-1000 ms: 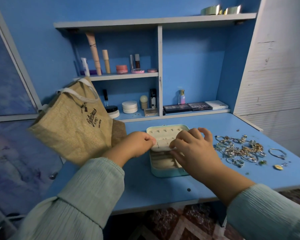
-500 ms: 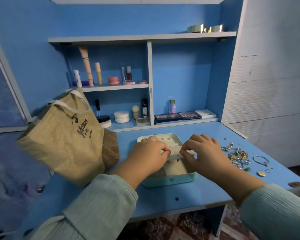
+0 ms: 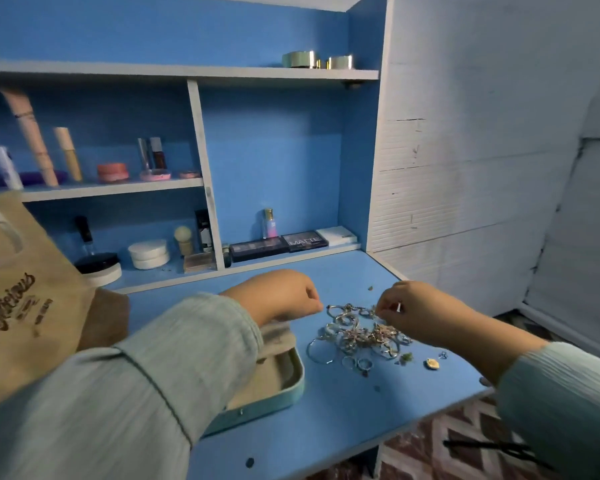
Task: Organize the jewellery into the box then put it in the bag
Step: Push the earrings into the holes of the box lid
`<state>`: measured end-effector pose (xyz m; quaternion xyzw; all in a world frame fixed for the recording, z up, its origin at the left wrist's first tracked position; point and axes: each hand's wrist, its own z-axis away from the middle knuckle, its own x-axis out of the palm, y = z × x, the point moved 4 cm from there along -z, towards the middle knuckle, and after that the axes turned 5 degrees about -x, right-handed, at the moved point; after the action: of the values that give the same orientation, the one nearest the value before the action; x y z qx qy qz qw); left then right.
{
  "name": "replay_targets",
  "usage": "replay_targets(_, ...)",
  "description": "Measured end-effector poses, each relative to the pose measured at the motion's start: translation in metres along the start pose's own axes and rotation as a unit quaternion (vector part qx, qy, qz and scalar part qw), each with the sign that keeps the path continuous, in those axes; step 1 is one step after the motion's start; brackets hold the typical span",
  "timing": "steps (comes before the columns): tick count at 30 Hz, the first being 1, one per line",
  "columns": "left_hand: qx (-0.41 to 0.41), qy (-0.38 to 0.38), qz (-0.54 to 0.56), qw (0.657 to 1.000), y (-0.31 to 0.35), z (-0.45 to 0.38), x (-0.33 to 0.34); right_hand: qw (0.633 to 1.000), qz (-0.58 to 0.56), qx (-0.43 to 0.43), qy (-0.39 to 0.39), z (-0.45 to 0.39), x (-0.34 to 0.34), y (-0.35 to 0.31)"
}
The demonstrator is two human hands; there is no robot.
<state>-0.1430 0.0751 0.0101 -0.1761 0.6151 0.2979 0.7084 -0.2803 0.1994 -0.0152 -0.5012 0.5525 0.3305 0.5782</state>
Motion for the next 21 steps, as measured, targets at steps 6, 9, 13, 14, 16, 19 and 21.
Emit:
replay_targets(6,0.001,-0.056,-0.052,0.997,0.009,-0.052,0.018,0.997,-0.009,0.069,-0.023,-0.015,-0.002,0.048)
replay_targets(9,0.003,-0.059,-0.083,0.995,0.01,-0.072,0.028,0.993,-0.041,0.108,-0.033,-0.021,0.004,0.07)
replay_targets(13,0.008,-0.047,-0.066,0.997,0.009,-0.09,0.033,0.99,-0.058,0.123,-0.048,-0.03,0.016,0.087)
replay_targets(14,0.009,-0.042,-0.064,0.997,0.009,-0.093,0.034,0.99,-0.059,0.121,-0.048,-0.033,0.018,0.09)
replay_targets(16,0.009,-0.029,-0.056,0.998,0.008,-0.098,0.033,0.99,-0.062,0.12,-0.043,-0.039,0.021,0.096)
replay_targets(19,0.009,-0.02,-0.04,0.999,0.006,-0.104,0.033,0.989,-0.066,0.128,-0.04,-0.046,0.024,0.104)
replay_targets(21,0.008,-0.01,-0.04,0.999,0.006,-0.107,0.033,0.989,-0.058,0.128,-0.045,-0.049,0.024,0.106)
